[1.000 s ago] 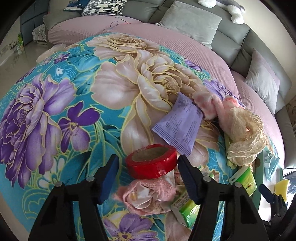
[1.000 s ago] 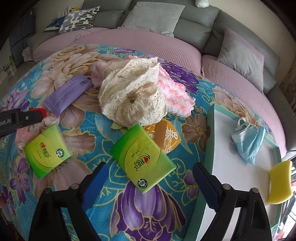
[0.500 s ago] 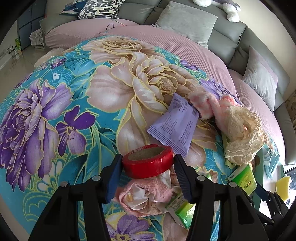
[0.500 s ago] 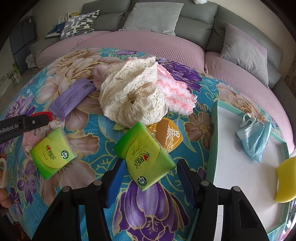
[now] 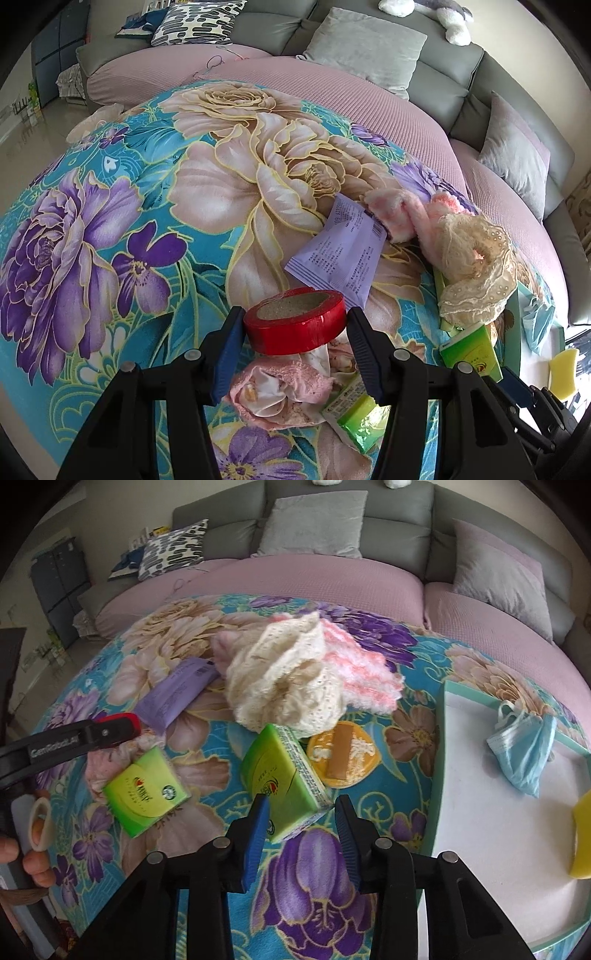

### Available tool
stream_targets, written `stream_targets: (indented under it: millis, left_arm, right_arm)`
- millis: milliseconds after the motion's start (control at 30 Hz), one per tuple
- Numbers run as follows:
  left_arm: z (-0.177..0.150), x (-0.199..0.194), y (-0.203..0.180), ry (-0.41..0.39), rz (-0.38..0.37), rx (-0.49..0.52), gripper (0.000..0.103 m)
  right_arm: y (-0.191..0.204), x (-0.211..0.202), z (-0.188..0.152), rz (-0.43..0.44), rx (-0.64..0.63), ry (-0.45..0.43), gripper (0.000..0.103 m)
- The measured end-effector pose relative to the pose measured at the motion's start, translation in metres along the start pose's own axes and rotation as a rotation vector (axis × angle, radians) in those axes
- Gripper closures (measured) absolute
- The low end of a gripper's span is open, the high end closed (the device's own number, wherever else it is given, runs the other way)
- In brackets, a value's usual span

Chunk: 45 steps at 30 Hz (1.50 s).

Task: Organize soft objects
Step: 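Grasp the red tape roll with the left tool while the right tool approaches a green tissue pack, then close the right tool on the slim green tissue pack and lift it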

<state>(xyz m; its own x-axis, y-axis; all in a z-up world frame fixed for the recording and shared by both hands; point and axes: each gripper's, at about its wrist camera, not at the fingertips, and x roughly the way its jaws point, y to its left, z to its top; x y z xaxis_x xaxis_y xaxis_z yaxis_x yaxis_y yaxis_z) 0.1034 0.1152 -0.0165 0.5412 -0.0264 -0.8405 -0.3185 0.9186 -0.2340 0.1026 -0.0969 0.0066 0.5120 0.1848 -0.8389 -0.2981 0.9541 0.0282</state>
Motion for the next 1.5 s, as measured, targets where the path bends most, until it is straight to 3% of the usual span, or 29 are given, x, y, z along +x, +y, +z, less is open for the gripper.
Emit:
stream_targets:
  millis: [333,633,733,1100,1500]
  left_arm:
    - [-0.001,0.002,0.001,0.008,-0.006,-0.005,0.045]
    - [-0.002,0.004,0.001,0.014,-0.003,-0.005,0.045]
    - [-0.002,0.004,0.000,0.015,0.000,-0.004,0.045]
    - [0.000,0.004,-0.002,0.007,0.001,0.009,0.045]
    - [0.004,-0.012,-0.004,-0.046,-0.009,0.020,0.046]
  right_arm:
    - [0.027,-0.002,-0.003,0.107,-0.092,-0.005,0.064]
    - [0.027,0.009,-0.001,0.097,-0.065,0.004,0.065]
    - [0.025,0.010,0.000,0.096,-0.052,0.006,0.073]
    - [0.020,0.009,0.001,0.098,-0.022,-0.002,0.077]
    - [0.016,-0.008,0.003,0.118,-0.005,-0.051,0.080]
